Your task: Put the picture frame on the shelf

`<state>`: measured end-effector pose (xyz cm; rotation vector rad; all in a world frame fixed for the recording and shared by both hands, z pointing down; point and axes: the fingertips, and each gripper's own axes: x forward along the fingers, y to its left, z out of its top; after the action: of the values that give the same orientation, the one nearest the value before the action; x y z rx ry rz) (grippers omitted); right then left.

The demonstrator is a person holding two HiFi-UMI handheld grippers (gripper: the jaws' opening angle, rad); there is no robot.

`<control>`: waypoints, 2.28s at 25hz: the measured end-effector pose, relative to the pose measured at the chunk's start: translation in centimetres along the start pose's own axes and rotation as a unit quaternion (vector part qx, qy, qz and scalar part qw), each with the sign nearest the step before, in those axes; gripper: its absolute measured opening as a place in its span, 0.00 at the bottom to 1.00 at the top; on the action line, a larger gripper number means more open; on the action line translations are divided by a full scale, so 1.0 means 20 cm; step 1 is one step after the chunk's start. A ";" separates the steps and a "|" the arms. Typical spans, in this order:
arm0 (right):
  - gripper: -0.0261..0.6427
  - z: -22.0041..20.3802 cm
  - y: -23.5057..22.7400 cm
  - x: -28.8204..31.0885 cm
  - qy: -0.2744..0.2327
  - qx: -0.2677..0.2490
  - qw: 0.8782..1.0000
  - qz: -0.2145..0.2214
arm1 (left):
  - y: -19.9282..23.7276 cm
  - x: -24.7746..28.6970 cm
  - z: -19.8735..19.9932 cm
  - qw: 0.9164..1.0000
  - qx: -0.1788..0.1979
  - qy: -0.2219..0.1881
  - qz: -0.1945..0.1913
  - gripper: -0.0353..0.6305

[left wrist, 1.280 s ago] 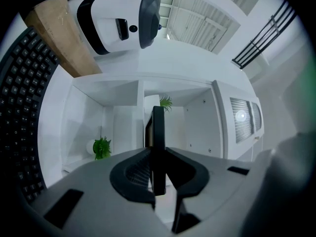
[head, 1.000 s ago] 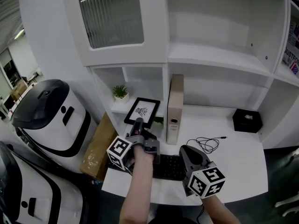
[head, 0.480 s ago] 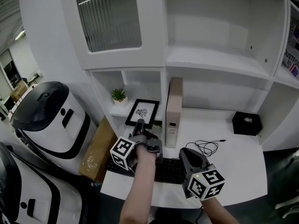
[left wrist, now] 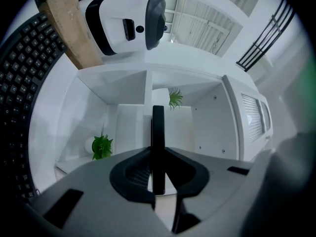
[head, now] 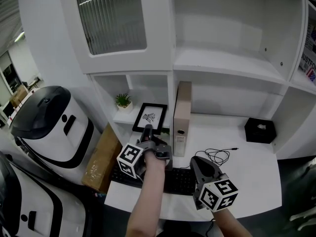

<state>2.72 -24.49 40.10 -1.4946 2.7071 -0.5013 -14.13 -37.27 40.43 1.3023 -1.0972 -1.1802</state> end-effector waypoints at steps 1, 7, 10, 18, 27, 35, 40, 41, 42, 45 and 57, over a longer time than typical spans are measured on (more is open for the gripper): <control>0.04 0.00 0.00 0.00 0.000 0.000 1.000 0.000 | 0.00 0.01 0.00 1.000 0.000 0.000 0.000 0.15; 0.04 0.00 -0.02 0.01 0.001 0.001 1.000 0.000 | 0.00 0.03 0.00 1.000 0.000 0.002 0.000 0.15; 0.04 0.00 -0.03 0.02 0.001 0.002 1.000 -0.002 | 0.00 0.04 0.00 1.000 -0.001 0.002 0.001 0.15; 0.04 0.01 -0.04 0.01 -0.001 0.003 1.000 -0.002 | -0.01 0.06 0.00 1.000 0.019 0.005 0.003 0.15; 0.04 0.00 -0.01 -0.01 -0.001 0.003 1.000 0.006 | -0.07 -0.01 0.01 0.996 0.087 0.025 -0.016 0.39; 0.04 -0.03 0.05 -0.02 0.001 0.005 1.000 0.018 | -0.10 -0.16 0.02 0.967 0.248 0.057 -0.016 0.40; 0.04 -0.05 0.08 -0.01 0.004 0.007 1.000 0.022 | -0.10 -0.20 -0.02 0.927 0.364 0.093 -0.001 0.40; 0.04 -0.05 0.08 -0.01 0.004 0.008 1.000 0.022 | -0.10 -0.20 -0.03 0.917 0.387 0.101 0.000 0.40; 0.04 -0.05 0.09 -0.01 0.004 0.008 1.000 0.022 | -0.10 -0.20 -0.04 0.904 0.413 0.107 0.001 0.40; 0.04 -0.06 0.08 -0.01 0.004 0.010 1.000 0.022 | -0.10 -0.20 -0.07 0.858 0.499 0.121 0.006 0.40; 0.04 -0.07 0.03 0.01 0.007 0.014 1.000 0.010 | -0.07 -0.12 -0.09 0.731 0.666 0.144 0.035 0.40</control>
<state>1.81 -23.97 41.23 -1.4601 2.7105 -0.5491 -12.61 -34.61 39.19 2.3410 -1.7938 0.1223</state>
